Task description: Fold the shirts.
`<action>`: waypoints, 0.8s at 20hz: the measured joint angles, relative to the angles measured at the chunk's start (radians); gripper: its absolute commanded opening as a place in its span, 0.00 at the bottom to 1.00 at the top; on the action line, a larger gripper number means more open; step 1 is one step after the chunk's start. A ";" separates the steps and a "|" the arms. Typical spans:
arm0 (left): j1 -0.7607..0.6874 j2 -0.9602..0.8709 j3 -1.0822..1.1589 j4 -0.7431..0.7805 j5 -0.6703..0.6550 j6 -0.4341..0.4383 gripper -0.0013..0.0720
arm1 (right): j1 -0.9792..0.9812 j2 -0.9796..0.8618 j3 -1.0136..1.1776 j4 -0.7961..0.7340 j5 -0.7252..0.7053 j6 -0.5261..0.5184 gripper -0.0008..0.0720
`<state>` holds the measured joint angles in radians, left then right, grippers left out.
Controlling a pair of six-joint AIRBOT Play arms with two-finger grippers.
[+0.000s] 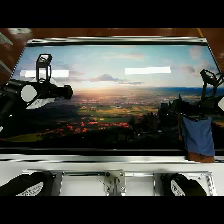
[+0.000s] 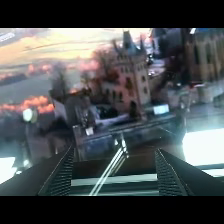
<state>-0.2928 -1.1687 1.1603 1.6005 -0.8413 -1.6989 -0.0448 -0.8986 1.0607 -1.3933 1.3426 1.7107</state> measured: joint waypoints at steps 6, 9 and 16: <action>0.046 -0.034 0.000 0.087 0.122 0.008 0.97 | 0.000 0.000 0.000 0.024 0.001 0.069 0.87; 0.137 -0.047 0.000 0.106 0.128 0.008 0.97 | 0.001 0.000 0.000 0.039 0.003 0.091 0.87; 0.438 -0.107 0.000 0.122 0.264 -0.024 0.97 | 0.001 0.000 0.000 0.051 -0.006 0.113 0.87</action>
<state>0.1455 -1.2758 1.1603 1.7226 -0.5770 -1.7233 -0.0441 -0.8986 1.0607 -1.3422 1.3365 1.8240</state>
